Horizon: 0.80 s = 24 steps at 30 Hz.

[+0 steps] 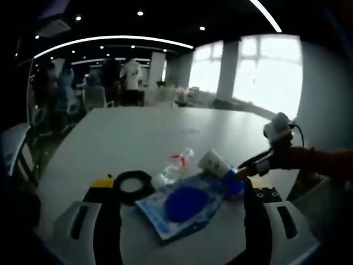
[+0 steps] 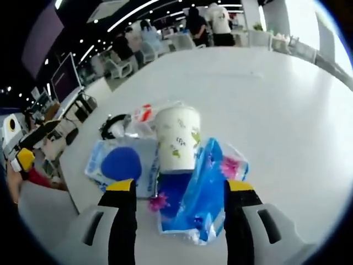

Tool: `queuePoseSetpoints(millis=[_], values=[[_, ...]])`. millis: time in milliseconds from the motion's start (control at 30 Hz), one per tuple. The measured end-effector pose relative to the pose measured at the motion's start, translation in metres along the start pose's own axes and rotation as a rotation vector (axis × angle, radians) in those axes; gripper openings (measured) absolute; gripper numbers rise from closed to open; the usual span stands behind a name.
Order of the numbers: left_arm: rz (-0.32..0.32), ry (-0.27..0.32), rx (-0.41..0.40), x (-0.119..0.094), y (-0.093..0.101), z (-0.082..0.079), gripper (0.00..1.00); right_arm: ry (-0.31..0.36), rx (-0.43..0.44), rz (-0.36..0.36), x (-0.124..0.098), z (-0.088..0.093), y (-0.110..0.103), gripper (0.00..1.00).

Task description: Arrange the tabletop items into an orderly group along one side of the table until the central work area is clear of visible clutter.

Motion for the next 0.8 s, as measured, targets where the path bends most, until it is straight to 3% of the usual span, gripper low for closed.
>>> queuePoseSetpoints(millis=[167,800], values=[[0.004,-0.008,0.004,0.001,0.001,0.001,0.90,0.011,0.030,0.001,0.006,0.001,0.004,0.54],[0.002,-0.022,0.023,0.003,0.003,0.003,0.89,-0.015,0.009,0.050,0.011,0.007,0.014,0.23]])
Point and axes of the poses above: the point that each gripper's makers call its tool centre point, and the gripper's own axes: x roughly forward along the fingers, y roughly to its right, z roughly out of its underside, the point moved 6 cm from there along -x, roughly backward along the fingers, and after that the axes turned 9 degrees about -y, right-handed, at the moved point
